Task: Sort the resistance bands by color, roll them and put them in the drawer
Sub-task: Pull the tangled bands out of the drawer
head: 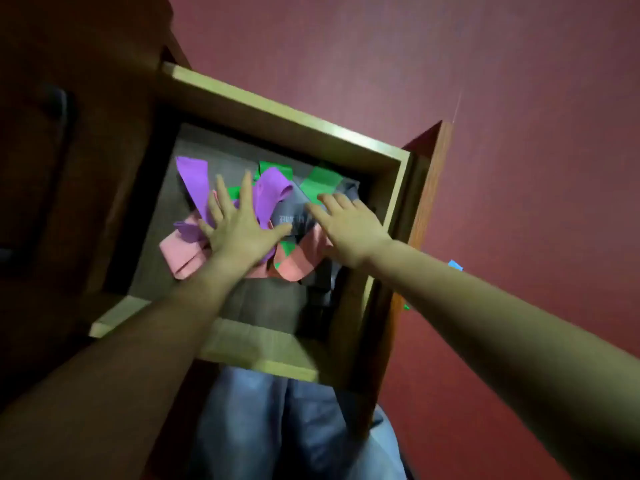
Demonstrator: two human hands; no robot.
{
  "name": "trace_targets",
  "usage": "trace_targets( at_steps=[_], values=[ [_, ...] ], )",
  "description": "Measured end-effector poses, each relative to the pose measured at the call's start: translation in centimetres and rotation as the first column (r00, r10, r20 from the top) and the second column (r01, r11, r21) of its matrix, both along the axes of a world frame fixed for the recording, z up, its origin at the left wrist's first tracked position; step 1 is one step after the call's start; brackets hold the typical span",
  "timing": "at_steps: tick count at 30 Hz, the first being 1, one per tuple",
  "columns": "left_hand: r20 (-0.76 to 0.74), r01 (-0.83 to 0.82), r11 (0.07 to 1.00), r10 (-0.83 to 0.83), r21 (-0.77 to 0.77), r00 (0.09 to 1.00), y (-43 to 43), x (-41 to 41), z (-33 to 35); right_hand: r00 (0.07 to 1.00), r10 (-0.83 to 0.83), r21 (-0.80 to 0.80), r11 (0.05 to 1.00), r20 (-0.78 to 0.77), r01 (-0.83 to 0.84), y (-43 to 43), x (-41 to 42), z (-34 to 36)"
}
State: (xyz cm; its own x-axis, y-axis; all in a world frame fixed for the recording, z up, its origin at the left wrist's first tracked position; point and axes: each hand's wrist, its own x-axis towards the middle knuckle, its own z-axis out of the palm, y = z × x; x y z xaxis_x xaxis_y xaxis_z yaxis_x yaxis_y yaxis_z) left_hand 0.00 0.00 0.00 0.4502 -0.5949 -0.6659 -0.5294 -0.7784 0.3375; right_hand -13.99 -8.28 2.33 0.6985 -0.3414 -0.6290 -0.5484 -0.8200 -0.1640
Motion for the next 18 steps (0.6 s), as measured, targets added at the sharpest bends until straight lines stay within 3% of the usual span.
trace_targets(
  at_steps=[4, 9, 12, 16, 18],
  values=[
    [0.111, -0.023, 0.998, 0.016, 0.064, 0.994, -0.9, 2.5, -2.0, 0.992, 0.123, -0.061, 0.990, -0.015, -0.124, -2.6, 1.8, -3.0],
    [0.087, -0.117, 0.977, 0.103, 0.180, 0.991, 2.3, 5.1, -3.8, 0.988, 0.154, -0.096, 0.984, 0.006, -0.153, -3.3, 3.6, -5.4],
    [0.066, -0.143, 0.980, 0.135, 0.138, 0.989, 4.5, 5.0, -4.4, 0.995, 0.082, -0.066, 0.995, 0.049, -0.079, -3.4, 4.4, -5.7],
    [0.124, -0.169, 0.986, 0.166, 0.009, 0.978, 5.7, 4.0, -4.4, 0.967, -0.117, 0.031, 0.993, 0.225, 0.113, -4.2, 4.4, -5.8],
    [0.094, -0.188, 0.982, 0.189, -0.022, 0.977, 5.7, 3.4, -4.1, 0.956, -0.199, 0.097, 0.978, 0.215, 0.182, -4.7, 4.4, -5.9]
  ],
)
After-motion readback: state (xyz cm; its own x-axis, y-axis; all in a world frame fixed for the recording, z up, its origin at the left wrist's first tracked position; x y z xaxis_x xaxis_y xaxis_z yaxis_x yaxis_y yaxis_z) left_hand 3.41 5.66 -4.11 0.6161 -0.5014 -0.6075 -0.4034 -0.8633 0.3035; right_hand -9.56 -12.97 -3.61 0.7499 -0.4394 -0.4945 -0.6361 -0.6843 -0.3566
